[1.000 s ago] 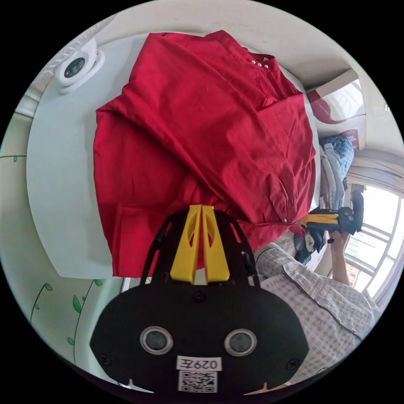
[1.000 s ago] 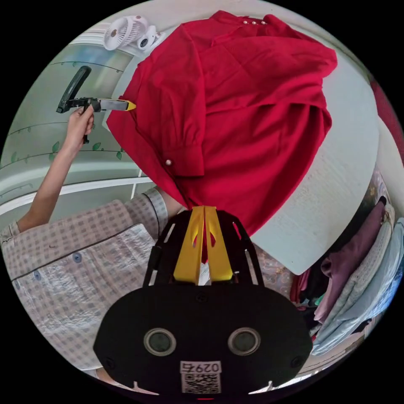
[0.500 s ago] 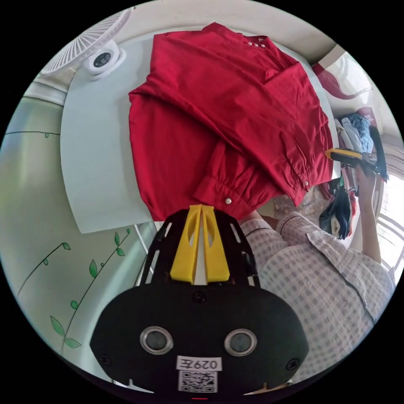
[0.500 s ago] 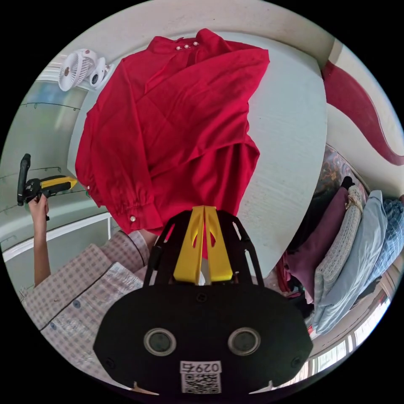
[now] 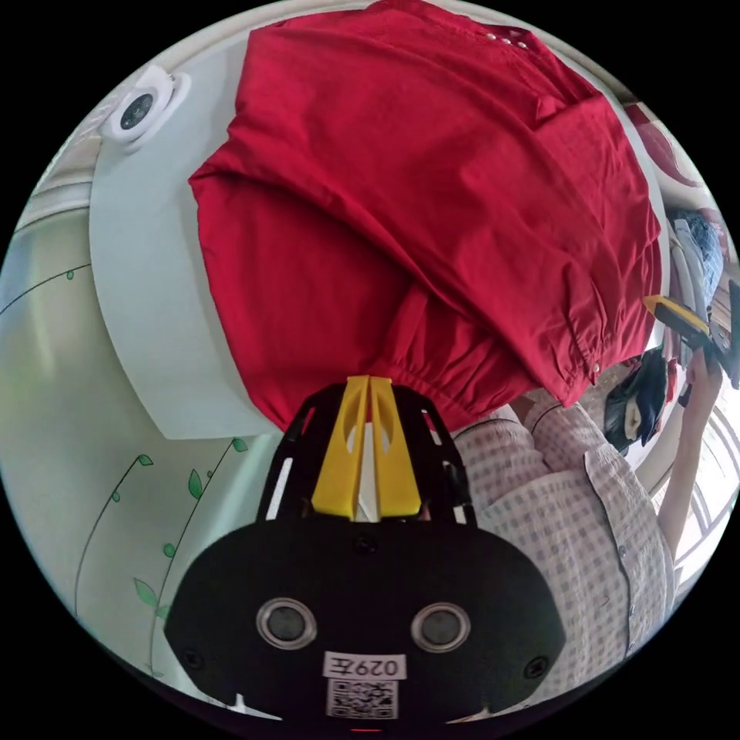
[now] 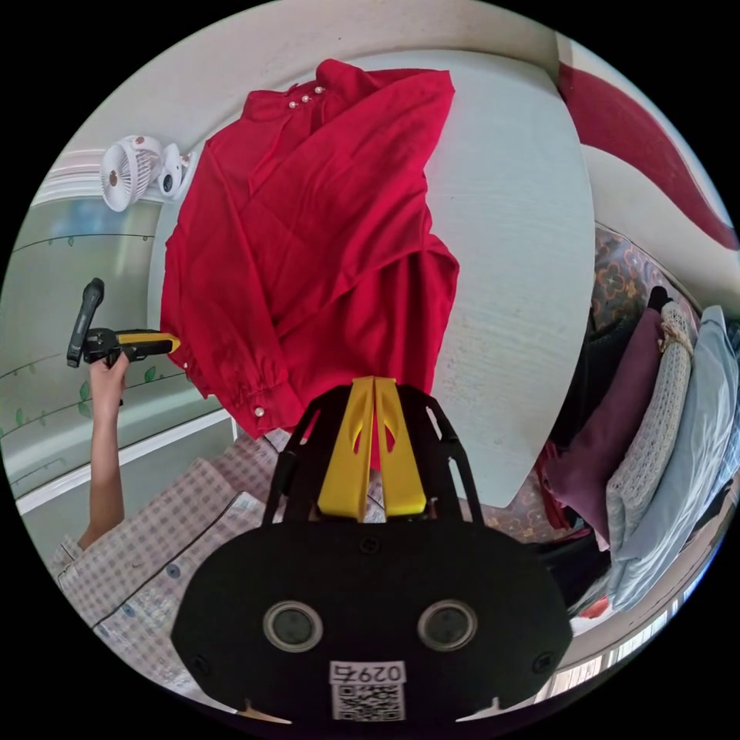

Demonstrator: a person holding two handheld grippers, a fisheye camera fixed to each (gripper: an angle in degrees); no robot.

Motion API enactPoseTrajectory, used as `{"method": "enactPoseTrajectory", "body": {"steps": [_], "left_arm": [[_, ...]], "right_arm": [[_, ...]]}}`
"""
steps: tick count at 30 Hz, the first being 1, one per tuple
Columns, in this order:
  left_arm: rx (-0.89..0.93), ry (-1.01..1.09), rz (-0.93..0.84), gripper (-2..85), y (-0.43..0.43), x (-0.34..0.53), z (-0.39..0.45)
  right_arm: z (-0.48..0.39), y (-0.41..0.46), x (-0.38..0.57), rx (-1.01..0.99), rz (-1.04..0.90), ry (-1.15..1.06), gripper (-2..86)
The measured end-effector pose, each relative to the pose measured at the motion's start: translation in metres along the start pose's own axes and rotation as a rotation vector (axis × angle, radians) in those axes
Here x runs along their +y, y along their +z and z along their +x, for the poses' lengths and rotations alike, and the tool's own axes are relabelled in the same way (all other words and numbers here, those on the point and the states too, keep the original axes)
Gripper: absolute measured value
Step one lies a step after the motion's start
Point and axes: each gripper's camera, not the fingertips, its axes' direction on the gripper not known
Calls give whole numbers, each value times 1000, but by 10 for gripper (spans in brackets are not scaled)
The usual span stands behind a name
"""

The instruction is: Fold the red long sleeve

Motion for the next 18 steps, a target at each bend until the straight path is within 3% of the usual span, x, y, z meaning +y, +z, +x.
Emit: {"method": "enactPoseTrajectory", "body": {"steps": [5, 12, 18], "left_arm": [[-88, 75, -106, -10, -4, -21, 19], [45, -22, -28, -10, -9, -11, 0], [-25, 30, 8, -10, -10, -5, 10]], "right_arm": [[-17, 3, -1, 49, 6, -21, -5], [-37, 6, 1, 92, 28, -32, -5], [-54, 8, 0, 126, 19, -37, -5]]}}
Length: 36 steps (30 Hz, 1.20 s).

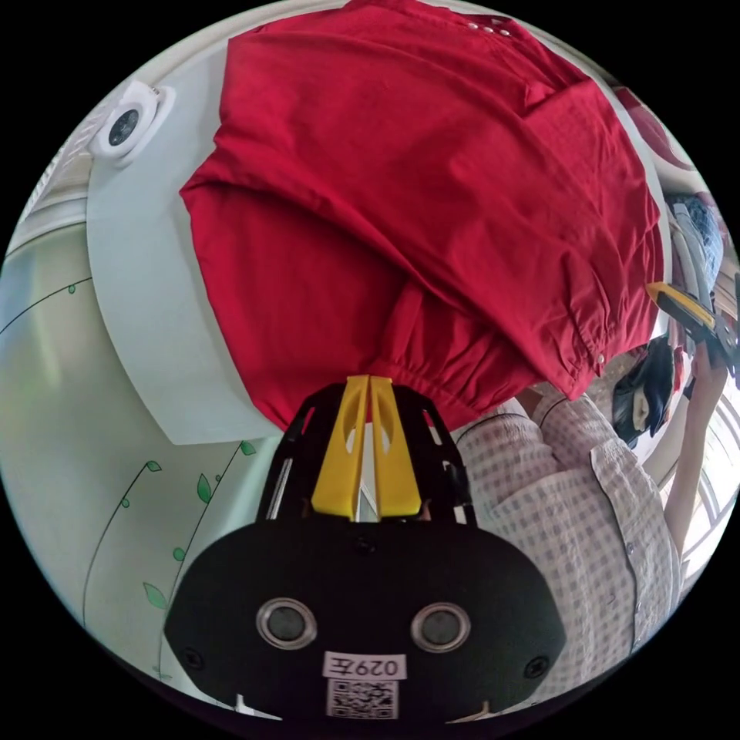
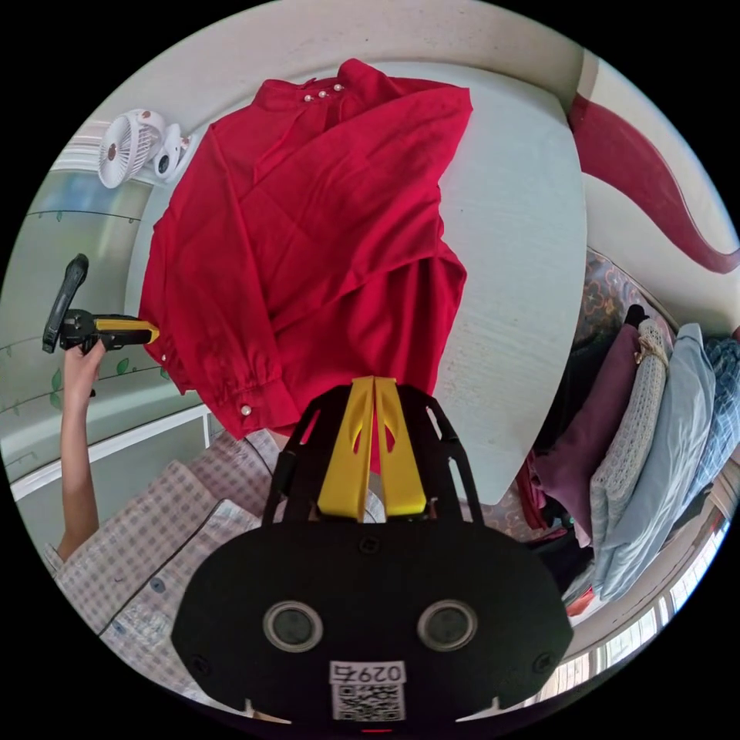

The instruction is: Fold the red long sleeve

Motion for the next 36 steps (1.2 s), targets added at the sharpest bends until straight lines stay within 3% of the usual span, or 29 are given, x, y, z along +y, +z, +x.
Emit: {"method": "enactPoseTrajectory", "body": {"steps": [36], "left_arm": [[212, -23, 102, -10, 38, 68, -109]], "right_arm": [[-61, -2, 28, 184, -3, -3, -5]]}}
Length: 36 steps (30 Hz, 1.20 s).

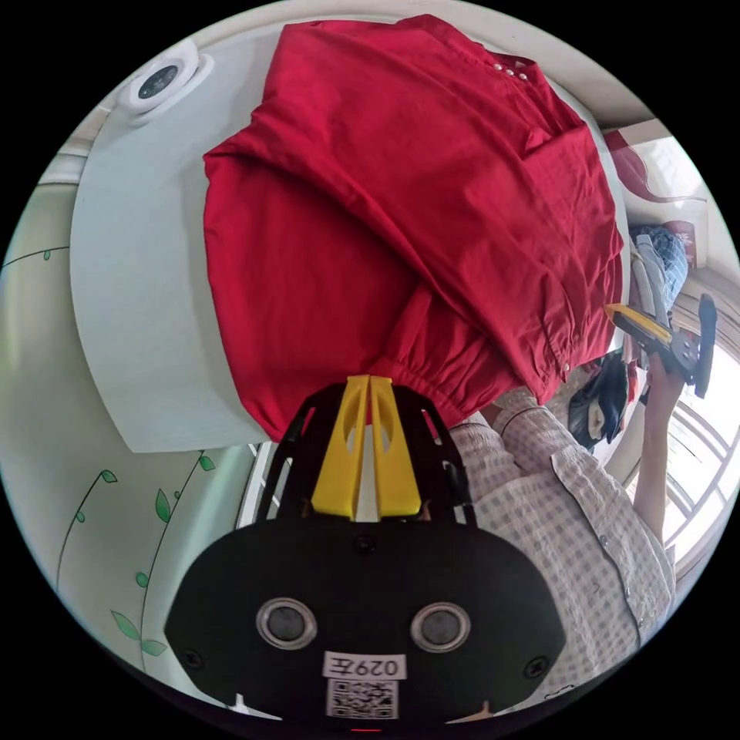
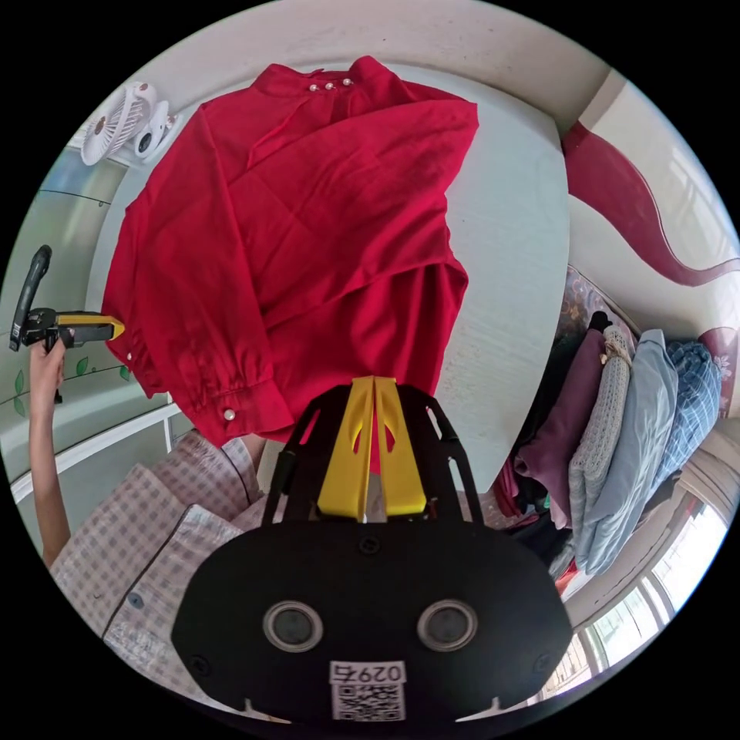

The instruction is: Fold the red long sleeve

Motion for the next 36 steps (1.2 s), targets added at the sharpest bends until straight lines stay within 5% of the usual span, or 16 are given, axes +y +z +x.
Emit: {"method": "enactPoseTrajectory", "body": {"steps": [6, 18, 22, 29, 36], "left_arm": [[-62, 37, 50, -10, 2, 23, -18], [96, 100, 175, -10, -34, -22, -106], [181, 72, 205, -9, -41, -22, -146], [436, -83, 541, 19, -39, 151, -268], [599, -326, 666, 107, 14, 284, -345]], "right_arm": [[8, 0, 7, 24, -20, -2, -5], [103, -16, -40, 102, 82, 128, -4], [143, -15, -47, 45, -29, 128, -3], [213, -18, 123, -214, 146, 22, 13], [304, 47, 268, -589, 150, 296, 105]]}}
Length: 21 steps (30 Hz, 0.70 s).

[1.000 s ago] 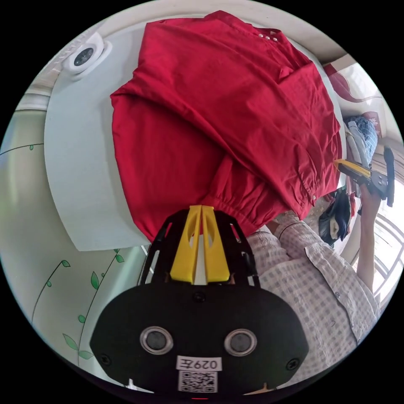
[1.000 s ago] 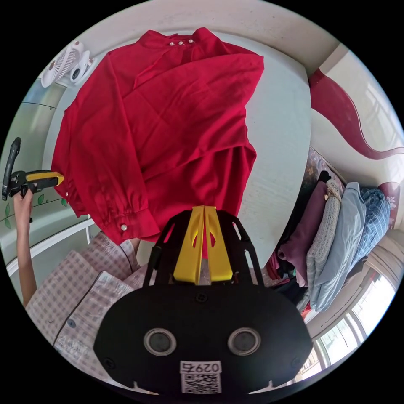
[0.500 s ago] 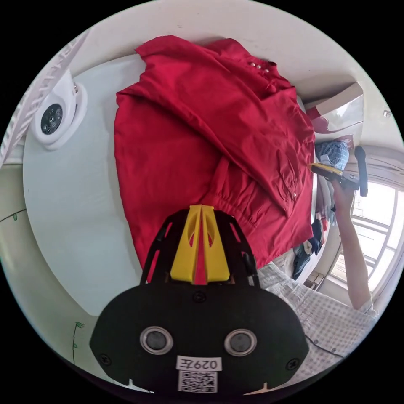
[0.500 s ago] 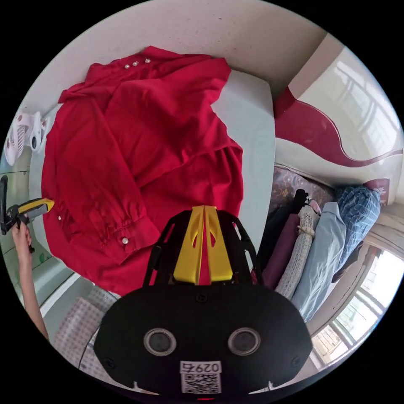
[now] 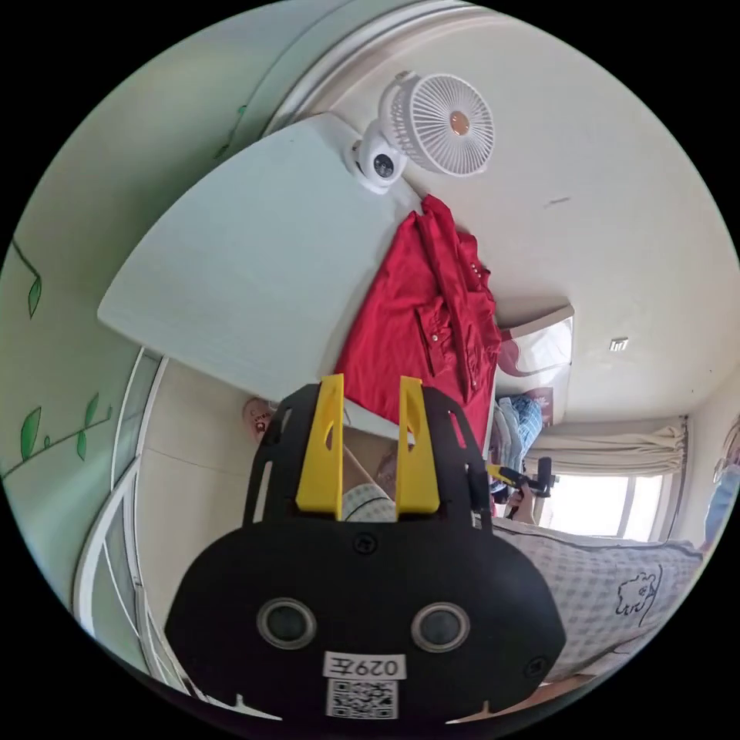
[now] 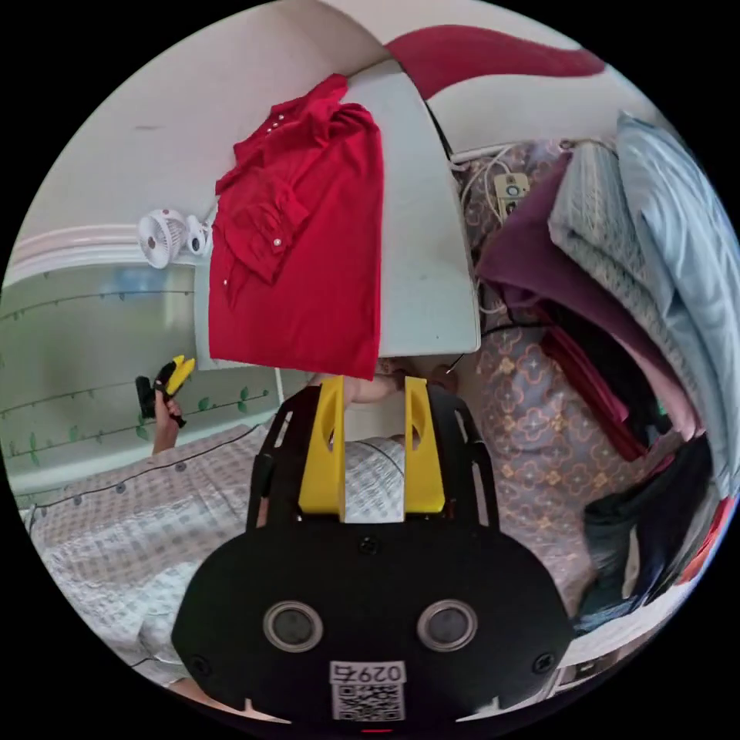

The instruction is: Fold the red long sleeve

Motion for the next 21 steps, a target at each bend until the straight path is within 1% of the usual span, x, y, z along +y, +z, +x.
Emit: {"method": "enactPoseTrajectory", "body": {"steps": [4, 5, 7, 8, 10, 11, 13, 15, 17, 21], "left_arm": [[18, -74, 52, 117, -13, 20, -30], [22, -72, 49, 118, -14, 20, -34], [-12, -69, 24, 120, -13, 17, -40], [-39, -70, -5, 123, -11, 13, -43], [-60, -62, -34, 128, -8, 6, -47], [-53, -64, -49, 130, -7, 2, -50], [-30, -70, -77, 132, -8, 0, -53], [-59, -74, -92, 134, -13, 5, -57], [-83, -85, -66, 136, -25, 19, -65], [18, -120, -12, 137, -31, 36, -86]], "right_arm": [[67, 0, 10, -232, 83, 152, 136], [81, 2, 8, -287, 87, 190, 133], [98, 4, 6, -336, 92, 231, 119], [108, 4, 5, -327, 82, 258, 100], [116, 2, 6, -273, 50, 246, 60], [121, -3, 7, -280, 45, 214, 31], [130, -13, 13, -278, 65, 195, 12], [140, -25, 20, -270, 94, 197, 4], [152, -38, 26, -272, 102, 186, 0], [169, -49, 28, -325, 100, 154, -2]]}}
